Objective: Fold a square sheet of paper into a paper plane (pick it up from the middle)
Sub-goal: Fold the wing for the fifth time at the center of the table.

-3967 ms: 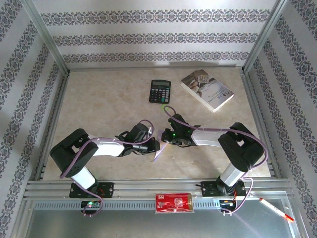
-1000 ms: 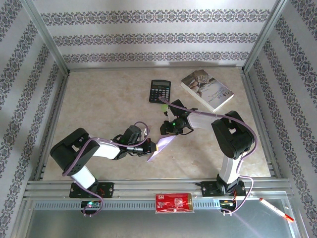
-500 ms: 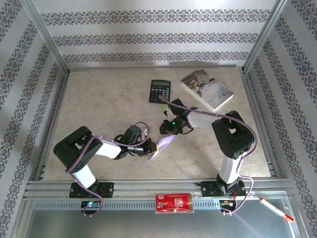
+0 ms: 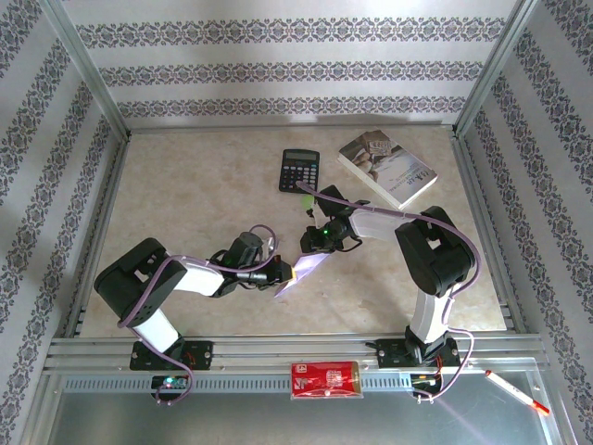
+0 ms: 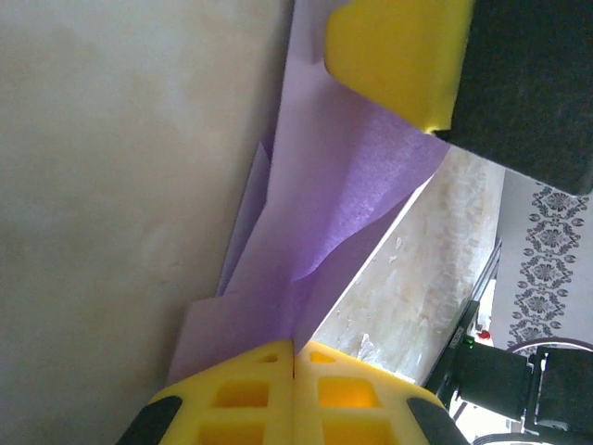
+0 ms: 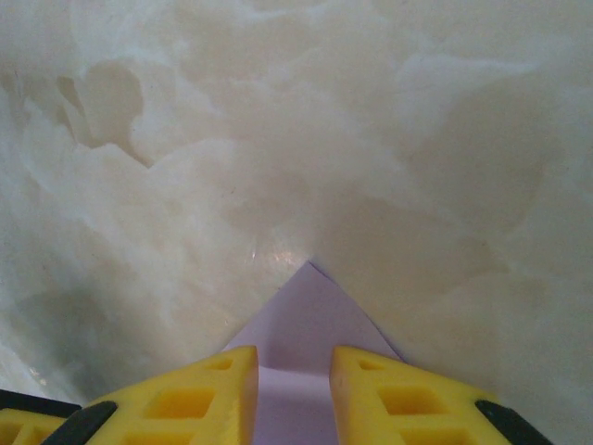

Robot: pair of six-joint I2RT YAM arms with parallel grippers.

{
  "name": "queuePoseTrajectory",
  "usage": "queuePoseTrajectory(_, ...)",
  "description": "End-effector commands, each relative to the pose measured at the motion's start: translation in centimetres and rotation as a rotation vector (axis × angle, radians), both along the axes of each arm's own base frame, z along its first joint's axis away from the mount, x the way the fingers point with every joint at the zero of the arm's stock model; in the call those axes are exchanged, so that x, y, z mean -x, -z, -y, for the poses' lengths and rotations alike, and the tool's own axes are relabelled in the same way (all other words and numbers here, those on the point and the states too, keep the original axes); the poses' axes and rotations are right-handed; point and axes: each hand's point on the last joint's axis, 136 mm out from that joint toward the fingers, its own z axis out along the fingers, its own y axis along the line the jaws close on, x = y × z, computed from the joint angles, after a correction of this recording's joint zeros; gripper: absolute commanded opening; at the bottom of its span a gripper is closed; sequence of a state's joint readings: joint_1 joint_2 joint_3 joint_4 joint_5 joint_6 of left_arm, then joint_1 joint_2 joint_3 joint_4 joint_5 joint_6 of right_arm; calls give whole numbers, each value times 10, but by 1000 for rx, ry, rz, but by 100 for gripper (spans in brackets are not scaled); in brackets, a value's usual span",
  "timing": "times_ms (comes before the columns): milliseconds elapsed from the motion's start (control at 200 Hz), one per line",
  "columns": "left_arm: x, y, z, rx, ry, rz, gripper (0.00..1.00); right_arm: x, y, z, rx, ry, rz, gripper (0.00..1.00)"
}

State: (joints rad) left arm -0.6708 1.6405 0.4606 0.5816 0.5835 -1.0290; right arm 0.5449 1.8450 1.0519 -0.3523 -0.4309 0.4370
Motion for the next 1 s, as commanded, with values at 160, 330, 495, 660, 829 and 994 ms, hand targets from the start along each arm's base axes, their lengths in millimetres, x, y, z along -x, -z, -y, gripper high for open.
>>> queuePoseTrajectory(160,-6,12,-10,-42,-32,-19,0,9,17,17,79,1,-45,29)
queuePoseTrajectory(330,-5,16,-12,-58,-30,-33,0,6,11,16,70,0,-33,29)
queuePoseTrajectory(495,-1,22,-15,-73,-32,-51,0,-7,-10,6,20,-4,17,32)
queuePoseTrajectory(660,1,27,-16,-71,-38,-67,0,-20,-35,-5,-36,-2,64,34)
queuePoseTrajectory(829,1,27,-16,-71,-35,-69,0,-24,-48,-4,-47,8,93,35)
queuePoseTrajectory(994,3,28,-17,-75,-35,-73,0,-24,-64,0,-62,14,145,35)
